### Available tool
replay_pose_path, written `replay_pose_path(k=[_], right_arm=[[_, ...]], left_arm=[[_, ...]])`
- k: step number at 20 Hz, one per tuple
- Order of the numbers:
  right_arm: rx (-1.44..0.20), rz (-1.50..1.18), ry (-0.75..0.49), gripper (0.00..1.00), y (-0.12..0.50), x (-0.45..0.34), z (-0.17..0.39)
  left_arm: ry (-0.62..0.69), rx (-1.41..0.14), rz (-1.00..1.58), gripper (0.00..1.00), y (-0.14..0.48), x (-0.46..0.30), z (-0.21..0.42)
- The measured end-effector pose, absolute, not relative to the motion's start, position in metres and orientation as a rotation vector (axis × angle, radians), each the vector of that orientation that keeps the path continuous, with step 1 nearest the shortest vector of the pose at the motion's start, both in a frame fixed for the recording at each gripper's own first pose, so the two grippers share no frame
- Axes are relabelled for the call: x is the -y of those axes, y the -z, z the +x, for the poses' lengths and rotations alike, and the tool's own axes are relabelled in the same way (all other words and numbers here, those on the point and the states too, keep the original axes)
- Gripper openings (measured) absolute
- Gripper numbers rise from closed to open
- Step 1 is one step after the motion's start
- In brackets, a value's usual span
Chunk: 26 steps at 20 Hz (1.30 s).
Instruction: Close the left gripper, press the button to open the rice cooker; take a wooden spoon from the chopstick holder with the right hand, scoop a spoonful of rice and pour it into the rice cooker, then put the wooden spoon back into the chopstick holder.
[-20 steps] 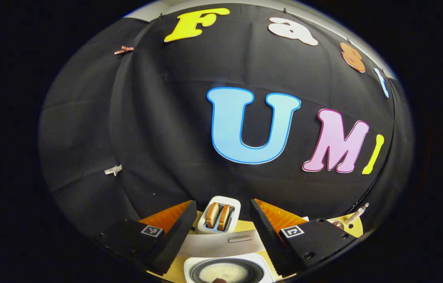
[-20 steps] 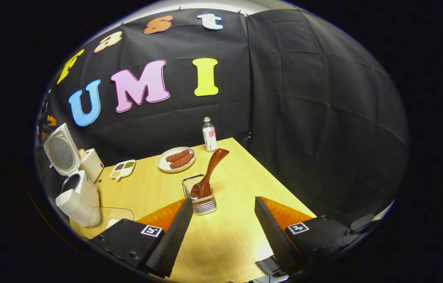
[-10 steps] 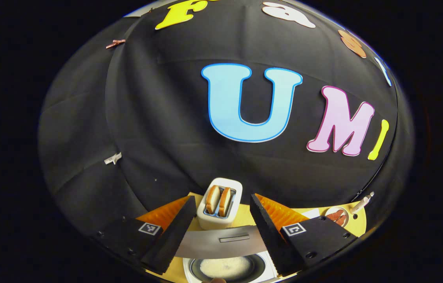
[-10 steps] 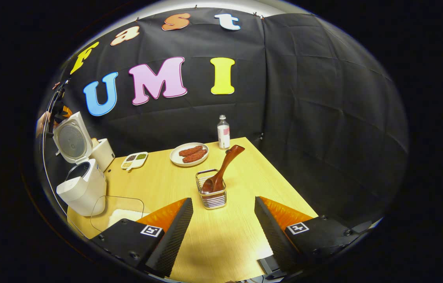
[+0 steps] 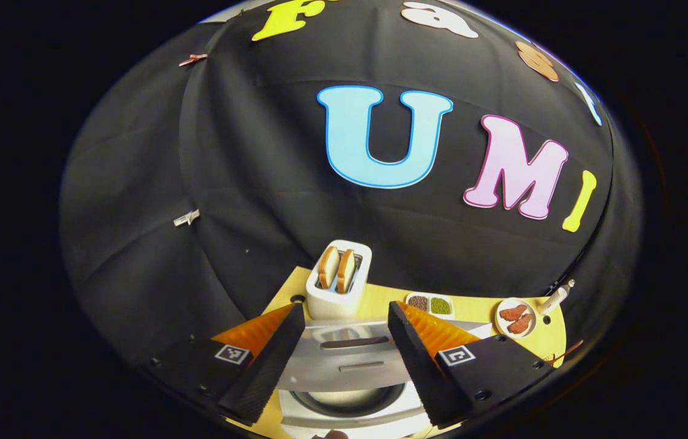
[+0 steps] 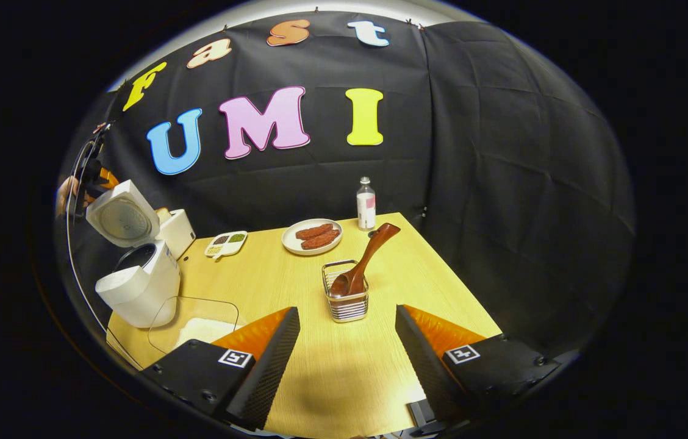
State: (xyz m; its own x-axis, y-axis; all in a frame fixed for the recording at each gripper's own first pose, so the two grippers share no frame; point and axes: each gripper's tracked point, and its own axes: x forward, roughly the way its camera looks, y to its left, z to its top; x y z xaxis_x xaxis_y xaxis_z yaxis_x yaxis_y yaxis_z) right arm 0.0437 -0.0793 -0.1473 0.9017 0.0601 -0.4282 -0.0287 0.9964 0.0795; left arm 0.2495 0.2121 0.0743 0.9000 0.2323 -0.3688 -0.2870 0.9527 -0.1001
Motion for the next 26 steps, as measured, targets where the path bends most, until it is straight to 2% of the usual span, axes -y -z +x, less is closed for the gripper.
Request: replay_pose_path(k=[6, 13, 19, 26], right_arm=[[-0.472, 0.075, -0.069, 0.99, 0.155, 0.077, 0.040], [-0.505, 0.048, -0.109, 0.99, 0.166, 0.062, 0.032], [-0.515, 0.017, -0.147, 1.00, 0.169, 0.046, 0.028], [-0.509, -0.017, -0.185, 0.99, 0.173, 0.026, 0.024]], left_arm=[[-0.294, -0.386, -0.149, 0.97, -0.016, -0.189, 0.214], [-0.289, -0.322, -0.116, 0.97, 0.036, -0.174, 0.199], [-0.288, -0.418, -0.118, 0.98, 0.100, -0.165, 0.190], [-0.308, -0.358, -0.078, 0.99, 0.103, -0.164, 0.192]])
